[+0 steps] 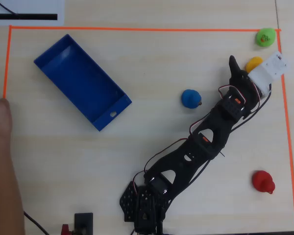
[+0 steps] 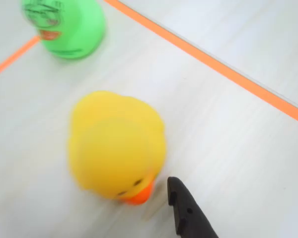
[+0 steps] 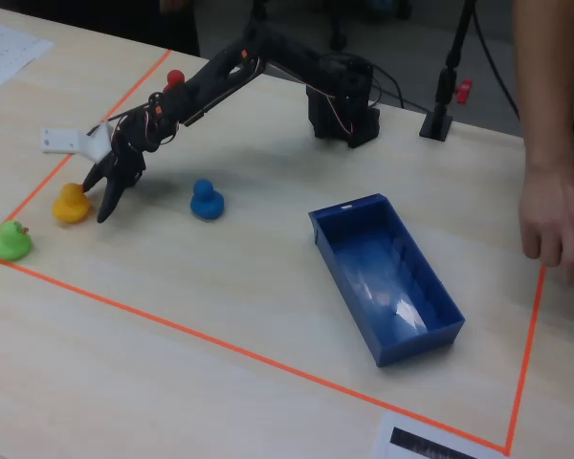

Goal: Grasp yellow duck and put it into box.

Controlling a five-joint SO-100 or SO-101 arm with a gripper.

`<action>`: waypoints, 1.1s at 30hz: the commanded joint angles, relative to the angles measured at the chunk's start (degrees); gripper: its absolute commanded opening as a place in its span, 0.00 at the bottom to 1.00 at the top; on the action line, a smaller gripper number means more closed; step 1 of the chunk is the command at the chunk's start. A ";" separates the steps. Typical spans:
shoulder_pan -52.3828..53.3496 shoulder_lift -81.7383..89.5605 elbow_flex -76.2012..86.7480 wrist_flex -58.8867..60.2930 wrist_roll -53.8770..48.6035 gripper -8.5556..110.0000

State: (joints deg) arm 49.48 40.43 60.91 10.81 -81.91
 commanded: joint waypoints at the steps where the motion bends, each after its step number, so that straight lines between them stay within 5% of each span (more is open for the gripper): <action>1: 0.26 -1.32 -8.53 1.49 -0.62 0.55; 17: -0.70 -14.59 -25.93 3.69 -0.62 0.54; 18: -0.79 -15.03 -26.28 4.22 -1.23 0.46; 19: -0.97 -15.29 -26.37 3.96 -0.62 0.24; 21: -1.05 -15.56 -26.63 3.96 0.53 0.08; 33: -0.88 -13.71 -26.54 10.28 0.88 0.07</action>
State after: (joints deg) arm 48.34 24.17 35.42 19.51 -81.39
